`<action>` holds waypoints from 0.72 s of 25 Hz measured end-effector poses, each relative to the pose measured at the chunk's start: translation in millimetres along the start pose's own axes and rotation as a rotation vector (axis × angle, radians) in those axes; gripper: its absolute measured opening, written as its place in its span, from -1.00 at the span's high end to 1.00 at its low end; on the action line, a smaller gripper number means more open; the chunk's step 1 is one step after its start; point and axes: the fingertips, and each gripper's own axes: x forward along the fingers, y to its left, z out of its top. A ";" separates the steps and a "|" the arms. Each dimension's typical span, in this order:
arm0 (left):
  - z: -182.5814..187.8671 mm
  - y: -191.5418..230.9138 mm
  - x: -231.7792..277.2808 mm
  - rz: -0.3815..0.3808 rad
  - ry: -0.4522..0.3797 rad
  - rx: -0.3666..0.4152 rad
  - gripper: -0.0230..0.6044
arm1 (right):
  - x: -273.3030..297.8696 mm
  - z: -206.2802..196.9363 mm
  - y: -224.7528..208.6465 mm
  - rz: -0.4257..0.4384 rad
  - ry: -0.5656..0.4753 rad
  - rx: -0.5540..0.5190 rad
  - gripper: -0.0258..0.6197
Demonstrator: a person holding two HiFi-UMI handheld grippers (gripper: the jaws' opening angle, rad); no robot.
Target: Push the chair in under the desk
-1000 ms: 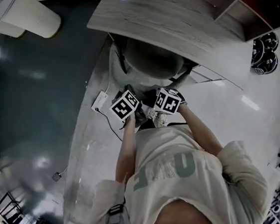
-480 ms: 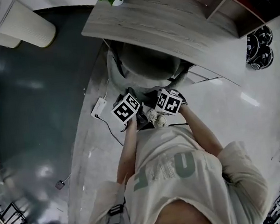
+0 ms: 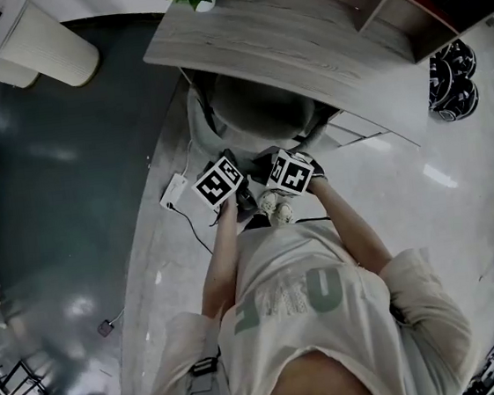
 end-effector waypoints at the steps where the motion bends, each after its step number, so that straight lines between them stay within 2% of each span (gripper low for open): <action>1: -0.4 -0.4 -0.7 -0.010 0.000 -0.007 0.34 | -0.4 -1.1 -0.1 -0.001 0.010 0.006 0.47; 6: 0.0 -2.0 -6.7 -0.045 0.019 0.006 0.34 | -3.0 -0.9 -0.5 -0.024 0.038 0.039 0.47; 12: 1.4 -2.3 -19.4 -0.059 0.025 -0.007 0.34 | -8.7 2.7 4.1 -0.102 0.068 -0.036 0.48; 14: 5.1 -3.3 -27.3 -0.071 0.005 -0.010 0.35 | -15.8 6.1 4.8 -0.118 0.049 -0.037 0.47; 18: 30.9 -9.3 -49.5 -0.095 -0.096 0.034 0.38 | -37.1 27.4 3.3 -0.136 -0.042 -0.001 0.47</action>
